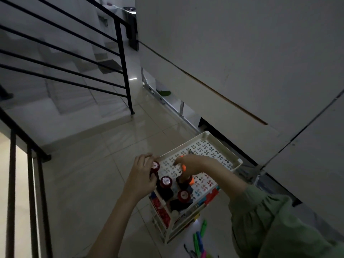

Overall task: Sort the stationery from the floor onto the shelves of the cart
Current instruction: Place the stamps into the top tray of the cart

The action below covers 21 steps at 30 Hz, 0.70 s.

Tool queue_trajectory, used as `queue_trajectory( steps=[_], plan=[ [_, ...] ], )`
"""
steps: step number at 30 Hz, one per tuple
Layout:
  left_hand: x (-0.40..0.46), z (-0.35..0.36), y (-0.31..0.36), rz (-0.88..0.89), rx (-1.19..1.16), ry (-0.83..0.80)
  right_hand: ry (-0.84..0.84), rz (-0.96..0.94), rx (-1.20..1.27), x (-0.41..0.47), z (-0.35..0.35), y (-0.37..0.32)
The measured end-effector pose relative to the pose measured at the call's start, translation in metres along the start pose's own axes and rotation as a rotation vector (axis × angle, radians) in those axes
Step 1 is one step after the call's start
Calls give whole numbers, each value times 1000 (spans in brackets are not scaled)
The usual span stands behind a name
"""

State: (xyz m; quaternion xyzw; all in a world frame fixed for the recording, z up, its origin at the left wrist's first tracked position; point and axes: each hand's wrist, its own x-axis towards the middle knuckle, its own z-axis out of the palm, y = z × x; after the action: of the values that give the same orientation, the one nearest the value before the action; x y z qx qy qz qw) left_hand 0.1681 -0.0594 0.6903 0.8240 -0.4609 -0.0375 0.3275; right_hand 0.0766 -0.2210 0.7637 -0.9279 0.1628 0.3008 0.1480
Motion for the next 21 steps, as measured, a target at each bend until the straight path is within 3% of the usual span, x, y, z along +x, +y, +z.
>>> queue_trajectory(
  steps=[2,5,11,17,21],
  plan=[
    [-12,0,11,27,-35,54,-82,71,-88,-3,3,6],
    [-27,14,18,55,-31,-21,-109,107,92,5,17,10],
    [-33,27,22,-41,-38,-89,140,17,103,24,10,-6],
    [-33,31,26,-77,-45,-62,146,-7,200,39,2,-29],
    [-35,32,28,-84,-35,-46,147,47,127,16,-6,-33]
  ],
)
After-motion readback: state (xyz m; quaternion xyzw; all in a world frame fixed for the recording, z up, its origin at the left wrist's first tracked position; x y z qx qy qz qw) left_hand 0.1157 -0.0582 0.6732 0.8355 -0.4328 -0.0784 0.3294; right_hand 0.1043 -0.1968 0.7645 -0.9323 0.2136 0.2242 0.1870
